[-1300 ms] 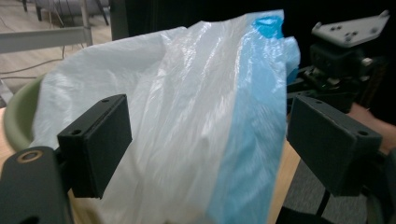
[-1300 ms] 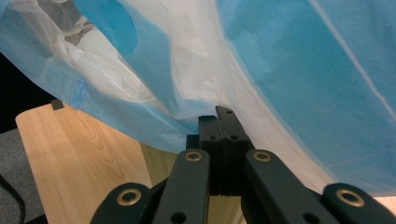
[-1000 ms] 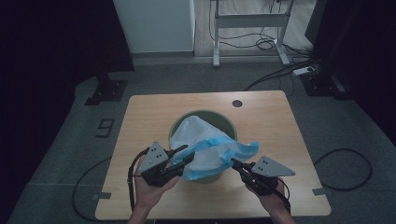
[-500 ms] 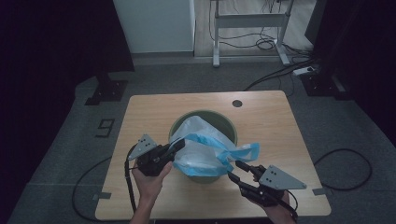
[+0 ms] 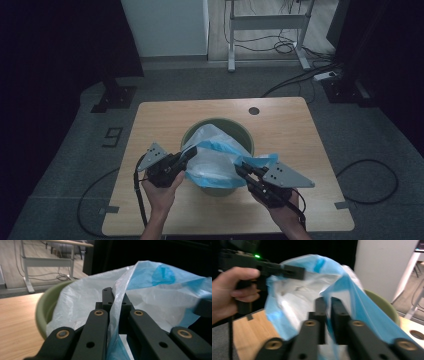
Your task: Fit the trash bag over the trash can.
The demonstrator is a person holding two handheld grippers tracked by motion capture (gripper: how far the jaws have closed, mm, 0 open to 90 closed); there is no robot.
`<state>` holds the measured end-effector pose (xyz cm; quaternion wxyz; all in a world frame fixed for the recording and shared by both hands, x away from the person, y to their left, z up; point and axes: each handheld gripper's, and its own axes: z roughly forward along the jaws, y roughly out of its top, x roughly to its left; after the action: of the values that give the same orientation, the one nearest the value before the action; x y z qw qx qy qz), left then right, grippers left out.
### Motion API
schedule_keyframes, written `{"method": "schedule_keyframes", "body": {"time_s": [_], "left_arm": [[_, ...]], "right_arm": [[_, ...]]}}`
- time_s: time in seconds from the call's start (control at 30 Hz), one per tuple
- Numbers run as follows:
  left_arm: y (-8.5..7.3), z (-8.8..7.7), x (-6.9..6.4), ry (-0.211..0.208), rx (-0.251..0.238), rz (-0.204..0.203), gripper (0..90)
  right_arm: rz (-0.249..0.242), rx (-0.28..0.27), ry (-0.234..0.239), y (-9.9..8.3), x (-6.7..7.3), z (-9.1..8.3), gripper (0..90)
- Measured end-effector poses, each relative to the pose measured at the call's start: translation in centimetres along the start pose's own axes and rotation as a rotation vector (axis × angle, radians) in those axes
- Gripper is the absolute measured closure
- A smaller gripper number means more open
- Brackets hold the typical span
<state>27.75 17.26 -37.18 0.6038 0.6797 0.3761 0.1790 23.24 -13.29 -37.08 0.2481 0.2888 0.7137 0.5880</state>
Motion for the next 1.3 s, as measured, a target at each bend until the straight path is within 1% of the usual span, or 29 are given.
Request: {"method": "schedule_keyframes", "body": {"time_s": [0.03, 0.13, 0.27, 0.3, 0.33, 0.37, 0.4, 0.43, 0.47, 0.5, 0.53, 0.57, 0.7, 0.87, 0.93, 1.07, 1.1, 1.13, 1.17, 1.23, 1.27, 1.3], "left_arm": [[0.0, -0.2, 0.3, 0.007, -0.01, -0.008, 88.3], [-0.3, -0.9, 1.2, 0.023, -0.033, -0.036, 88.5], [-1.0, -1.4, 2.3, 0.029, -0.04, -0.082, 88.6], [-1.4, -1.5, 2.8, 0.033, -0.042, -0.102, 88.5], [-1.4, -1.5, 2.8, 0.033, -0.042, -0.102, 88.5], [-1.6, -1.6, 3.0, 0.037, -0.042, -0.109, 88.5], [-1.8, -1.7, 3.2, 0.042, -0.04, -0.113, 88.4], [-2.0, -1.8, 3.4, 0.047, -0.04, -0.119, 88.4], [-2.2, -1.9, 3.6, 0.05, -0.041, -0.125, 88.4], [-2.4, -2.0, 3.8, 0.058, -0.041, -0.129, 88.4], [-2.6, -2.2, 4.0, 0.064, -0.042, -0.135, 88.3], [-2.8, -2.3, 4.2, 0.065, -0.044, -0.145, 88.3], [-3.8, -2.7, 5.2, 0.077, -0.04, -0.179, 87.8], [-4.4, -2.7, 5.6, 0.078, -0.028, -0.195, 87.4], [-5.0, -2.7, 5.8, 0.08, -0.015, -0.203, 87.3], [-5.5, -2.7, 5.8, 0.083, -0.002, -0.202, 87.0], [-5.6, -2.8, 5.8, 0.09, 0.004, -0.191, 86.6], [-5.6, -2.8, 5.8, 0.09, 0.004, -0.191, 86.2], [-5.6, -2.8, 5.6, 0.098, 0.005, -0.172, 86.2], [-5.4, -3.1, 5.3, 0.094, -0.004, -0.136, 84.3], [-5.3, -3.3, 5.1, 0.093, 0.001, -0.117, 75.1], [-5.1, -3.4, 4.9, 0.094, 0.001, -0.1, 75.1]], "right_arm": [[0.013, 0.002, -0.002, -0.2, -0.4, -0.1, 89.0], [0.044, 0.019, 0.016, -1.2, -1.3, -0.9, 89.1], [0.055, 0.06, 0.011, -3.2, -2.1, -1.9, 89.1], [0.071, 0.077, 0.001, -4.1, -2.7, -2.0, 89.1], [0.071, 0.077, 0.001, -4.1, -2.7, -2.0, 89.1], [0.085, 0.096, -0.014, -4.7, -3.5, -1.8, 89.0], [0.093, 0.105, -0.024, -5.1, -3.9, -1.7, 89.1], [0.093, 0.105, -0.024, -5.1, -3.9, -1.7, 89.1], [0.105, 0.114, -0.029, -5.5, -4.3, -1.5, 89.0], [0.136, 0.125, -0.032, -6.2, -5.0, -1.3, 89.0], [0.146, 0.128, -0.034, -6.5, -5.2, -1.2, 89.0], [0.146, 0.128, -0.034, -6.5, -5.2, -1.2, 89.0], [0.158, 0.132, -0.03, -7.6, -5.6, -0.8, 88.7], [0.16, 0.141, -0.027, -8.0, -5.7, -0.6, 87.9], [0.168, 0.148, -0.013, -8.5, -5.9, -0.4, 87.6], [0.172, 0.151, -0.006, -9.0, -5.8, -0.2, 87.6], [0.174, 0.157, -0.01, -9.2, -5.9, -0.2, 87.4], [0.179, 0.158, -0.008, -9.3, -5.9, -0.1, 86.6], [0.179, 0.158, -0.008, -9.3, -5.9, -0.1, 86.6], [0.184, 0.161, -0.01, -9.5, -6.0, -0.1, 83.2], [0.177, 0.149, -0.016, -9.4, -6.0, -0.3, 75.2], [0.177, 0.149, -0.016, -9.4, -6.0, -0.3, 75.2]]}}
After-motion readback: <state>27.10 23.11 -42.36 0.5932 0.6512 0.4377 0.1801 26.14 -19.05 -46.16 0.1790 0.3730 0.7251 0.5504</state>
